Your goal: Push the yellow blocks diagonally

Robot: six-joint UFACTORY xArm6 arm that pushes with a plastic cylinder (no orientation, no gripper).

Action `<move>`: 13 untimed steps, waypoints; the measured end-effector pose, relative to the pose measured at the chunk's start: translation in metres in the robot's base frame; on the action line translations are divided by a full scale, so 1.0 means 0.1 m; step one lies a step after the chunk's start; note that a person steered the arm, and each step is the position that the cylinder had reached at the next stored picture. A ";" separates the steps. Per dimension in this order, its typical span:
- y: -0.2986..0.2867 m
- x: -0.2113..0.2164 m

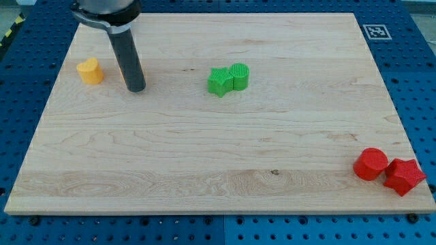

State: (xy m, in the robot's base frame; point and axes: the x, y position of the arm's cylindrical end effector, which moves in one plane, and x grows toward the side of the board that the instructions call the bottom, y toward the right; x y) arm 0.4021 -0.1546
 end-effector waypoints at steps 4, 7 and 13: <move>-0.12 -0.25; -0.03 -0.73; 0.66 -0.53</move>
State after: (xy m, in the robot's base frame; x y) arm 0.3492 -0.0891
